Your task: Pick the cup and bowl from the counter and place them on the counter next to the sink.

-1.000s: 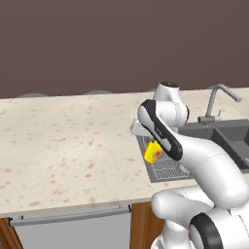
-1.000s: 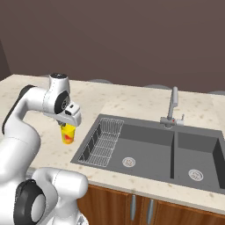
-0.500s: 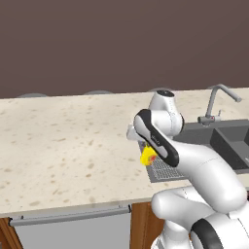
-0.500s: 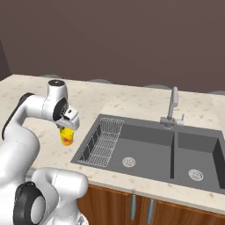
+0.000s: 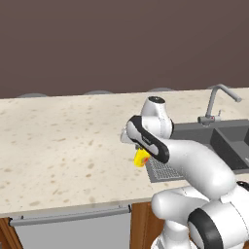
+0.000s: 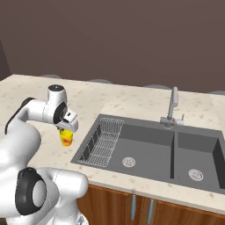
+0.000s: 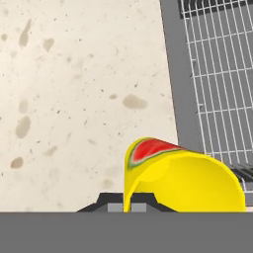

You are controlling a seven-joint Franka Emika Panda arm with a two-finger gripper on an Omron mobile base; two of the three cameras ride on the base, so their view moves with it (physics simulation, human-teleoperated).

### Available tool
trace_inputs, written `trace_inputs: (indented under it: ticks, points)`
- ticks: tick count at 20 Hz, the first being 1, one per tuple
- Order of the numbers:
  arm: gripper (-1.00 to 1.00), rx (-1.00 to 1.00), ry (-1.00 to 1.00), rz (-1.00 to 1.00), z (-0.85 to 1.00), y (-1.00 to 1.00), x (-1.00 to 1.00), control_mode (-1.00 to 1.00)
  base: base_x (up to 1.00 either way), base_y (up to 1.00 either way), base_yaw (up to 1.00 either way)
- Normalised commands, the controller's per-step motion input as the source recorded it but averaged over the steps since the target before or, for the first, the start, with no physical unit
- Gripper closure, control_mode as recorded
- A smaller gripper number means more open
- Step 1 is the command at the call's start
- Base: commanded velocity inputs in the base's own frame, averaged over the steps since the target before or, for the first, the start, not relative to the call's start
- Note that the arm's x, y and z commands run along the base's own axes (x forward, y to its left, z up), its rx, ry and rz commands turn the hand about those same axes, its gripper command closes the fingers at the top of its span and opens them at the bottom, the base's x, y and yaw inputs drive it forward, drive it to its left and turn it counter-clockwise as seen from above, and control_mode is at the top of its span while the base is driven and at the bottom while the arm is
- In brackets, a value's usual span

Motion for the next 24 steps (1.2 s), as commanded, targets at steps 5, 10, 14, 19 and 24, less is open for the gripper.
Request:
trace_inputs:
  ticks: [5, 10, 14, 19, 24]
  points:
    - [1.0, 0.0, 0.0, 0.0, -0.24, 0.05, 0.27, -1.0, 0.0, 0.0, 0.0]
    - [1.0, 0.0, 0.0, 0.0, -0.21, 0.0, 0.33, -1.0, 0.0, 0.0, 0.0]
    - [1.0, 0.0, 0.0, 0.0, -0.19, 0.0, 0.24, -1.0, 0.0, 0.0, 0.0]
    - [1.0, 0.0, 0.0, 0.0, -0.23, 0.0, 0.17, -1.0, 0.0, 0.0, 0.0]
    - [1.0, 0.0, 0.0, 0.0, -0.25, 0.0, 0.15, -1.0, 0.0, 0.0, 0.0]
